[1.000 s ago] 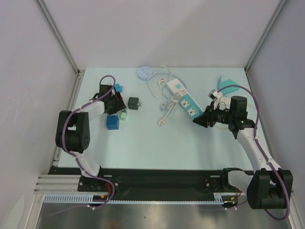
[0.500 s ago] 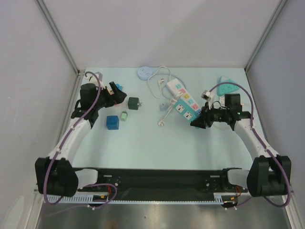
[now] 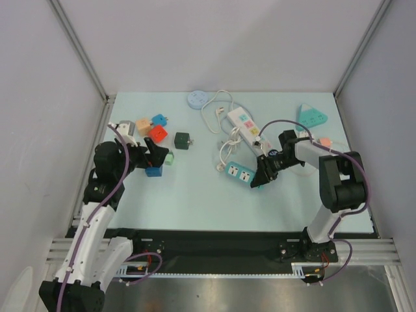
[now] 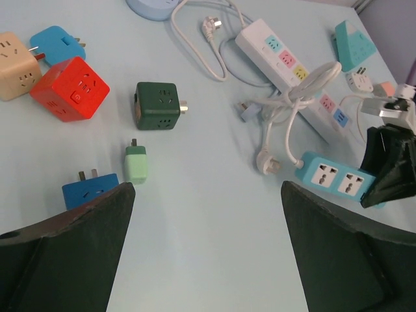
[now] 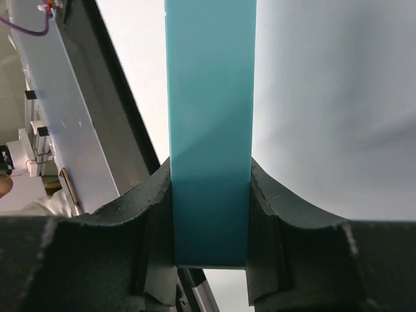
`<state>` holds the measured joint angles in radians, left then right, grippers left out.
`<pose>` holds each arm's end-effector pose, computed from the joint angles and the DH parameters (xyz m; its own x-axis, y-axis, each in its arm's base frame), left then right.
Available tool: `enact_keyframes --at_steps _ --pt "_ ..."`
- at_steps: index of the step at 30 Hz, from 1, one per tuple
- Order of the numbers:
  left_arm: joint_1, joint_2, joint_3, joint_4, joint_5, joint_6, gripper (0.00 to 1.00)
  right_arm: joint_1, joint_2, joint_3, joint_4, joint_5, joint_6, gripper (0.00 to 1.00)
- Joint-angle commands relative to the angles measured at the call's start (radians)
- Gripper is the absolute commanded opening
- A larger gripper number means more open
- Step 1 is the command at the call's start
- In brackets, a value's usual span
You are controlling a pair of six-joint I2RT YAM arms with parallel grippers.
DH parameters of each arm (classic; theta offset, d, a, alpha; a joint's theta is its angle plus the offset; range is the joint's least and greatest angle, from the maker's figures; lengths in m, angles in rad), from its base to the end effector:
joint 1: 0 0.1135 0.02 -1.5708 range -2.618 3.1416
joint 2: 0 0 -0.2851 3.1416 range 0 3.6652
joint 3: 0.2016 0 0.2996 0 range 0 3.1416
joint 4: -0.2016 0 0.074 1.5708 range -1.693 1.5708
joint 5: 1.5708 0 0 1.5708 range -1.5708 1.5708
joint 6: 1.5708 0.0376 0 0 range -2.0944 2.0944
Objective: Pull the plug off the socket
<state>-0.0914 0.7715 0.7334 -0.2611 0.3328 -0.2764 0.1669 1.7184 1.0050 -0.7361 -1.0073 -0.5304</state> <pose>0.2139 -0.0319 0.3288 -0.3908 -0.2232 -0.8930 0.3020 0.8854 -0.3534 0.3246 0.0869 0.1554 -0.7485 -0.4001 -0.5289 -0.6587 0.3563 0.6627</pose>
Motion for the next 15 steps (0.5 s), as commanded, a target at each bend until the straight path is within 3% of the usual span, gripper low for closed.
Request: enact_keyframes --at_steps 1,5,6,8,12,15 --pt "0.005 -0.04 -0.023 -0.027 -0.008 0.059 1.0 -0.003 0.061 0.063 -0.017 0.045 0.023 0.1" --pt "0.005 -0.043 -0.022 -0.027 0.005 0.062 1.0 -0.003 0.078 0.058 0.027 0.124 0.064 0.23" --pt "0.005 -0.044 -0.023 -0.026 0.005 0.062 0.99 -0.003 0.079 0.058 0.032 0.137 0.069 0.36" --pt "0.005 -0.046 -0.028 -0.026 0.006 0.065 0.99 -0.003 0.076 0.06 0.047 0.183 0.079 0.5" --pt "0.005 -0.049 -0.028 -0.029 -0.003 0.069 1.0 -0.009 0.049 0.063 0.058 0.243 0.078 0.71" --pt "0.005 -0.055 -0.028 -0.033 -0.024 0.069 1.0 -0.023 -0.029 0.058 0.067 0.312 0.07 0.8"
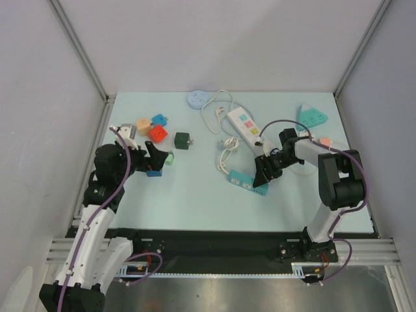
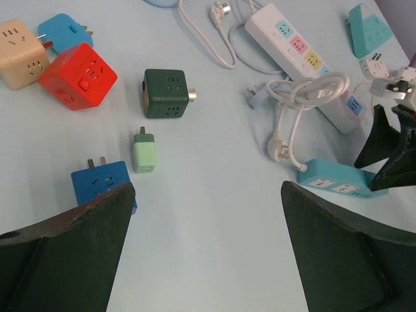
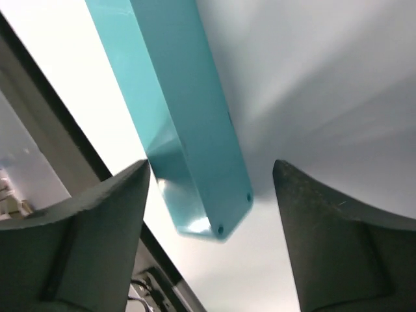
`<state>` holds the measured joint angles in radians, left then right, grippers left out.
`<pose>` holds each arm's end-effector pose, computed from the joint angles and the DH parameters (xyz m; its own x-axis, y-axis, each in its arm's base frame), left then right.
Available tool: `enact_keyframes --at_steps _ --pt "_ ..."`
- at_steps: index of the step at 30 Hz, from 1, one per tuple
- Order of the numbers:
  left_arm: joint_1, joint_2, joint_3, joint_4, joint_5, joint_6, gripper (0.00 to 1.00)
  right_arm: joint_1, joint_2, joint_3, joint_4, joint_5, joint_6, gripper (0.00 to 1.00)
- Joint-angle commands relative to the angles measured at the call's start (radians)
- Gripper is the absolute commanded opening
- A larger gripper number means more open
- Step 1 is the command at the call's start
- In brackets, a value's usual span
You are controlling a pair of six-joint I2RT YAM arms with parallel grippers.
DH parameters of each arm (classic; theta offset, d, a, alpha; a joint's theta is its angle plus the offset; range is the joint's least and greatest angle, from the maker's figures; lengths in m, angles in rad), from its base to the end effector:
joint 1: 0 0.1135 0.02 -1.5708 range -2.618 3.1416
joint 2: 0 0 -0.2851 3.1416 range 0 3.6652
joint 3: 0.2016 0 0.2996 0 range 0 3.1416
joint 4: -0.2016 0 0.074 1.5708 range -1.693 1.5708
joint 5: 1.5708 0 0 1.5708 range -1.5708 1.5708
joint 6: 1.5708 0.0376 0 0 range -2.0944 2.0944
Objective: Pull the plug off the socket
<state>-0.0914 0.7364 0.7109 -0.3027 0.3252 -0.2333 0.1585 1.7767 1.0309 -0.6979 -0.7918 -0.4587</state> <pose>0.2056 -0.0309 0.3221 -0.4019 -0.1831 -0.8972 0.3030 0.8980 -0.3190 0.3388 0.0812 0.1379 -0.7897 -0.4413 -0.4262 -0.6130 0.5400 0.5768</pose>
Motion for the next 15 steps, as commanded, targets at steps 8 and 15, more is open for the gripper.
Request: enact_keyframes --at_steps 8,15 --pt "0.005 -0.022 -0.013 0.013 -0.083 0.015 1.0 -0.12 -0.436 -0.044 0.092 0.186 -0.023 0.88" --pt "0.005 -0.022 -0.005 -0.003 -0.124 0.037 1.0 -0.264 -0.802 -0.156 0.25 0.359 0.055 1.0"
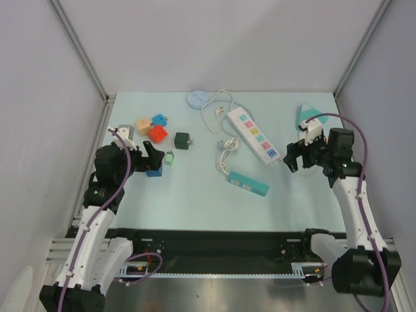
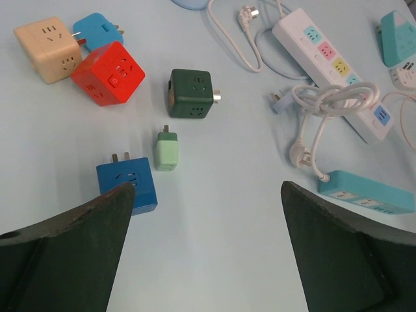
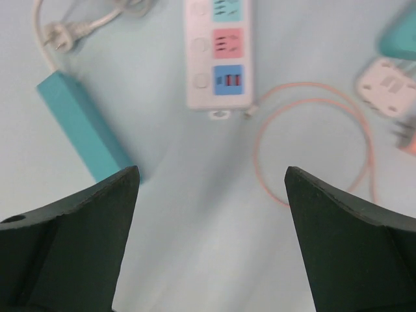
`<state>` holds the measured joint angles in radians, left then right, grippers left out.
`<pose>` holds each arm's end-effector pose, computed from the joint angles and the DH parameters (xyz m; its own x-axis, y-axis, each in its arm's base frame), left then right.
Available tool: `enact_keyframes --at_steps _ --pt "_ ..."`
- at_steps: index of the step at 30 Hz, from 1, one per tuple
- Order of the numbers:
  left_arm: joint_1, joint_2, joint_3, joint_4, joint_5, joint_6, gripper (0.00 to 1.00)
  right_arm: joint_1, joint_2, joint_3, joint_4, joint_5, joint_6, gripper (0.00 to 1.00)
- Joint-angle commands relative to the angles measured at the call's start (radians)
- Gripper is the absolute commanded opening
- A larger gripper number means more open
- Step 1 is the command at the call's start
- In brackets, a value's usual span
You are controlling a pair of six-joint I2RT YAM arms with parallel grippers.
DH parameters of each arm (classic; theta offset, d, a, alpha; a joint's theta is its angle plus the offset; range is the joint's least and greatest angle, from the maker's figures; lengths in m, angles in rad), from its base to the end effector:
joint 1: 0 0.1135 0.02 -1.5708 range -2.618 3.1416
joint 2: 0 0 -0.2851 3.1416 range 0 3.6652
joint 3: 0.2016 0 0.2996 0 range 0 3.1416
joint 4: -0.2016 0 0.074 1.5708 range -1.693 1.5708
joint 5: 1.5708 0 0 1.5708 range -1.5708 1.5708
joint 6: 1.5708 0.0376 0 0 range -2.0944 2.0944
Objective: Pull the plug off the socket
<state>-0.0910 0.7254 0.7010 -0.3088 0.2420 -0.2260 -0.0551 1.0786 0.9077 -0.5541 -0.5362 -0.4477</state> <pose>0.2043 -0.0277 0.3193 -0.3877 -0.1831 -0.9034 0.2328 0.9289 -0.2881 0.2650 0.0046 0.3034 -0.4521 -0.3478 -0.8214 -0.5881 0.8086 -0.0186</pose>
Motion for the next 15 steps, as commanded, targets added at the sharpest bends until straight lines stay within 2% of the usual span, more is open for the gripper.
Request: enact_keyframes --at_steps 1,5,8,12,15 --pt "0.005 -0.014 0.009 -0.003 -0.053 0.045 1.0 -0.066 -0.138 -0.055 0.124 0.129 0.097 1.0" --pt "0.004 -0.035 0.015 -0.03 -0.118 0.077 1.0 -0.103 -0.239 -0.093 0.175 0.252 0.236 1.0" --pt "0.004 -0.038 0.008 -0.021 -0.11 0.077 1.0 -0.104 -0.27 -0.112 0.198 0.401 0.381 1.0" --pt "0.004 -0.035 0.009 -0.026 -0.115 0.08 1.0 -0.104 -0.278 -0.121 0.206 0.597 0.443 1.0" --pt "0.004 -0.041 0.008 -0.024 -0.115 0.082 1.0 -0.104 -0.292 -0.133 0.213 0.628 0.461 1.0"
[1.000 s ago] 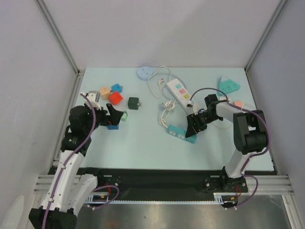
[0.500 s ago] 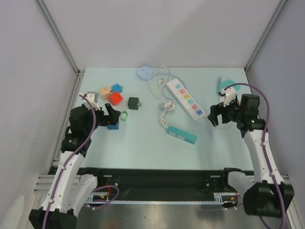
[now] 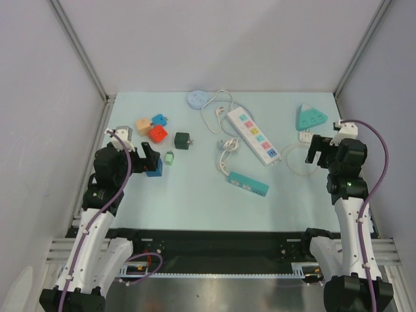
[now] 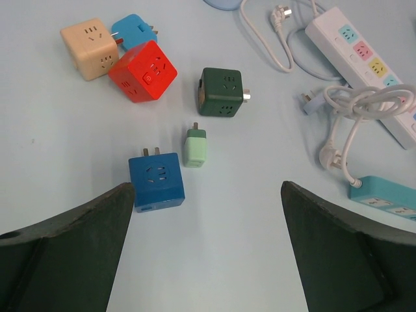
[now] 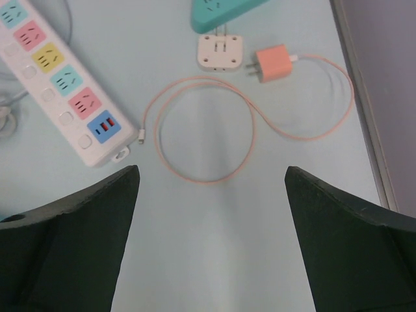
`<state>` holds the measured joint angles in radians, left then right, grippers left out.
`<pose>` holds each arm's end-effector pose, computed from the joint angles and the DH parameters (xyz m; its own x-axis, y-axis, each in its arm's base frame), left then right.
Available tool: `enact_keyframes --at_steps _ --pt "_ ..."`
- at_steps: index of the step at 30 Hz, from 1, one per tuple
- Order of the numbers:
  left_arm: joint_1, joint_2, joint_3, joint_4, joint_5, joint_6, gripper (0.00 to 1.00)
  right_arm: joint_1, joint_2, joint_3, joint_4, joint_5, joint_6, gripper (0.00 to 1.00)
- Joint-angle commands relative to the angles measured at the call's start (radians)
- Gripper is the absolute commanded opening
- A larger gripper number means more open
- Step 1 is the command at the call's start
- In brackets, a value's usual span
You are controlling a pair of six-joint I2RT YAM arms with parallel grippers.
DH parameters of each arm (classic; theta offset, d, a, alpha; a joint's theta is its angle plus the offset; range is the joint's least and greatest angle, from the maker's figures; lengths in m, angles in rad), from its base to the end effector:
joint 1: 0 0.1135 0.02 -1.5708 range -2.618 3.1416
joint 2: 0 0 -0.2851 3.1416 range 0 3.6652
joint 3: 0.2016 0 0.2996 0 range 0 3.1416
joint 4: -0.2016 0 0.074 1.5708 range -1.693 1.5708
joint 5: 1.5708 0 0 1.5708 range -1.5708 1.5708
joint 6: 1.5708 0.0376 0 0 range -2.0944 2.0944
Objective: Pull the plug off the socket
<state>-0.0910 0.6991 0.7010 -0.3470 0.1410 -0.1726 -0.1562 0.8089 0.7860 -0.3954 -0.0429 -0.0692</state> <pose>0.1986 -0.0234 0.3199 -0.3700 -0.1370 -0.9189 0.1605 0.9648 -0.2084 0.2175 -0.0326 0.3277 -0.4084 -0.0056 -0.9128 0.0887 0.9950 -0.0458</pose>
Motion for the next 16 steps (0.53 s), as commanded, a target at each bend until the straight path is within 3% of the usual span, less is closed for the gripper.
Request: enact_keyframes --at_steps 1,16 --pt "0.004 -0.016 0.008 0.014 -0.014 0.028 1.0 -0.003 -0.03 -0.017 0.059 0.136 0.086 1.0" --pt "0.004 -0.023 0.006 0.016 -0.011 0.033 1.0 -0.003 -0.025 -0.031 0.098 0.155 0.076 1.0"
